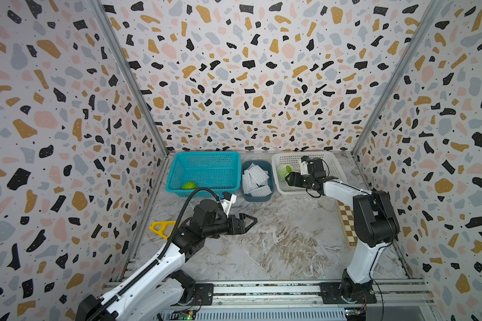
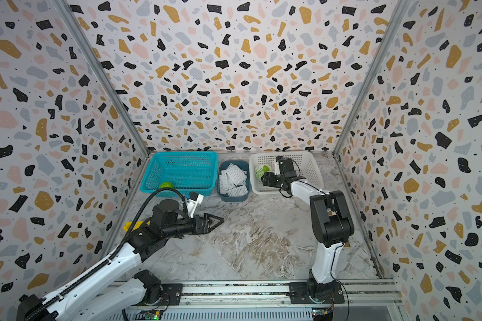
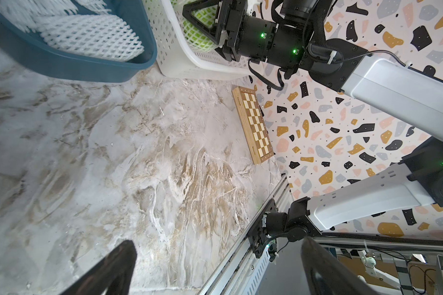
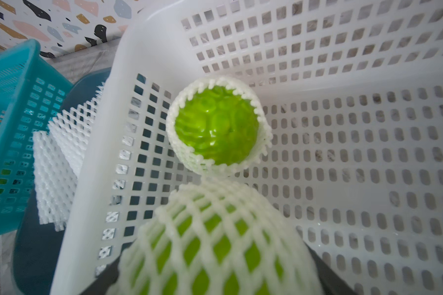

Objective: Sleeve custard apples in foam nets
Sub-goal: Place the custard apple in the basket.

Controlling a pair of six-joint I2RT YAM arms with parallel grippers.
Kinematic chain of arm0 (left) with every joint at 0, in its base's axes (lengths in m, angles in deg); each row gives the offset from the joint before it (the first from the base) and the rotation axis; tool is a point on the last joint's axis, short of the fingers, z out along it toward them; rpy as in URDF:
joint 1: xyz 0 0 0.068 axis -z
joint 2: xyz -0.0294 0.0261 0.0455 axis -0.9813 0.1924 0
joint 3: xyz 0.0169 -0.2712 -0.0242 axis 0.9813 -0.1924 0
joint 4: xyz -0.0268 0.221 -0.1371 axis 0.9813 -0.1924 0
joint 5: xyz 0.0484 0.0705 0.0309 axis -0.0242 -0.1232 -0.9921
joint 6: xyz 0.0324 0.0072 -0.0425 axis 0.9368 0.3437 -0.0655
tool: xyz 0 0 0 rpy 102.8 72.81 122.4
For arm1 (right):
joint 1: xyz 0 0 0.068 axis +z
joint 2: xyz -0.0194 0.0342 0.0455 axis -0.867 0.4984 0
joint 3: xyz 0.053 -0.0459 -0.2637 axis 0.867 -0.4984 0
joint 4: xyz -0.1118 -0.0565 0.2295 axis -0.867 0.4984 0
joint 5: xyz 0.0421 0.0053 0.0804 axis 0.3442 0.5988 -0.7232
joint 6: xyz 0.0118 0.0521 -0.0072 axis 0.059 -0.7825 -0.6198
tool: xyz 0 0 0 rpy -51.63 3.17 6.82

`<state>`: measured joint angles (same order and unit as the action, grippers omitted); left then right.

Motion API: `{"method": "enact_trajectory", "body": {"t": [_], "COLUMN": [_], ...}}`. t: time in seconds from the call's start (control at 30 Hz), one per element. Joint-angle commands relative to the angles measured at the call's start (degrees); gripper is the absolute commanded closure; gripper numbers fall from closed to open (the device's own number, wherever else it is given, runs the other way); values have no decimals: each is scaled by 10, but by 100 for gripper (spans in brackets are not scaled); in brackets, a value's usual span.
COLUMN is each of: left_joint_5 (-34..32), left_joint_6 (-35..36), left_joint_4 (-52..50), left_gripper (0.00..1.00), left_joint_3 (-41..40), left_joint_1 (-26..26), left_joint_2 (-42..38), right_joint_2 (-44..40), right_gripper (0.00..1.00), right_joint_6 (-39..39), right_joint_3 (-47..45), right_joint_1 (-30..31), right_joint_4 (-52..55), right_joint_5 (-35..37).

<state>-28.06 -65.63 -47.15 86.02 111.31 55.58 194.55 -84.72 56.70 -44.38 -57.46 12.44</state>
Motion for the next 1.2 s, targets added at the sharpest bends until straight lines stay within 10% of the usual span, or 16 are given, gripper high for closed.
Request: {"method": "enact_trajectory", "body": {"t": [0.0, 1.17], "left_joint_5": [-2, -35], "left_joint_6": [-2, -15], "left_joint_4": [24, -4], "left_gripper": [1, 1], "left_joint_3": [-5, 10], "left_joint_1": [-3, -3], "left_joint_2": [1, 8], "right_joint_2": [5, 29], "right_gripper": [19, 3], "right_joint_6": [7, 7], "right_joint_3": [22, 120], "right_joint_1": [3, 16], "right_joint_4": [13, 122], "right_joint_5": [-7, 31]}}
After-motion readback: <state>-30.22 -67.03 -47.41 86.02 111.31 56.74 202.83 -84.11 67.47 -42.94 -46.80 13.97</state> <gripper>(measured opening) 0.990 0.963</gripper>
